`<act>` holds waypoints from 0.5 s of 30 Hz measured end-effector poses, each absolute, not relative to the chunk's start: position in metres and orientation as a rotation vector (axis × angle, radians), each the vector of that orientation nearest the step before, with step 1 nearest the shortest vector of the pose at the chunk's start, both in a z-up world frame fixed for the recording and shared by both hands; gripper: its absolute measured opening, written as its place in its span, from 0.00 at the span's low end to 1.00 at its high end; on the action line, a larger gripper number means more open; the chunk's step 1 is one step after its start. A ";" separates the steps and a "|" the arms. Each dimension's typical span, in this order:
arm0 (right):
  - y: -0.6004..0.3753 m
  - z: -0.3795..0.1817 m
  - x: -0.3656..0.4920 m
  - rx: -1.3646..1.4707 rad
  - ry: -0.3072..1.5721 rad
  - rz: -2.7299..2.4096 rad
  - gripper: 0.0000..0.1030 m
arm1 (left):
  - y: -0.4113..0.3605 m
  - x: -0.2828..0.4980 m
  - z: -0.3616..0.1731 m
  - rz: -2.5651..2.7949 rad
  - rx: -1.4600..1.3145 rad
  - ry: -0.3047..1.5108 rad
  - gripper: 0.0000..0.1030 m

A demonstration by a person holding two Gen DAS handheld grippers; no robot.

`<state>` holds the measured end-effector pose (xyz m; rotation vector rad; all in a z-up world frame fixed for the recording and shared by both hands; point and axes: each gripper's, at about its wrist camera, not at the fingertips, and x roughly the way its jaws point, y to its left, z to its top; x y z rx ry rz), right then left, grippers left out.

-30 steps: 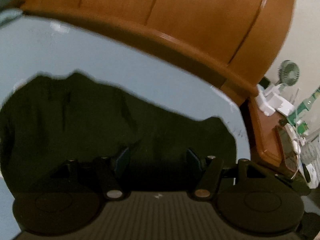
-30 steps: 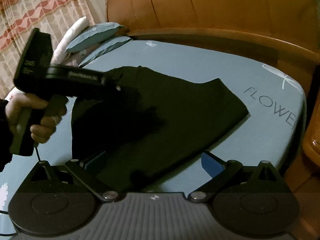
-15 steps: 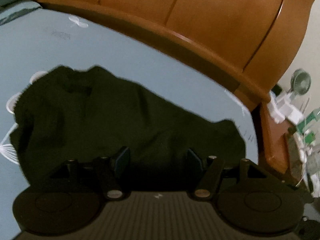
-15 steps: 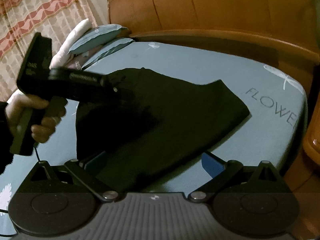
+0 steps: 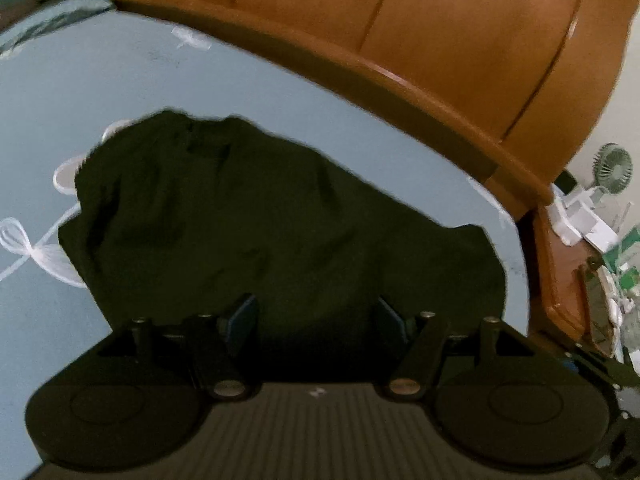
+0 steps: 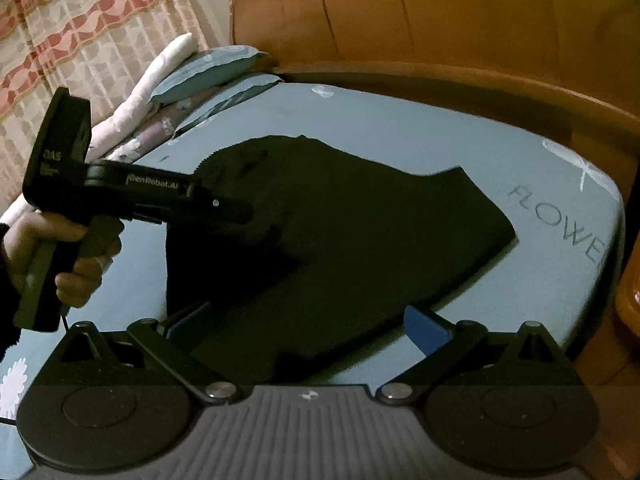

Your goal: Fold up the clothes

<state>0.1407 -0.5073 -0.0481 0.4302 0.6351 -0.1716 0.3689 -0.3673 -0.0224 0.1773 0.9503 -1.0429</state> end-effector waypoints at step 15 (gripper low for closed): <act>-0.457 -0.065 0.174 0.322 0.728 0.128 1.00 | -0.292 0.328 0.009 -0.945 0.329 0.685 0.78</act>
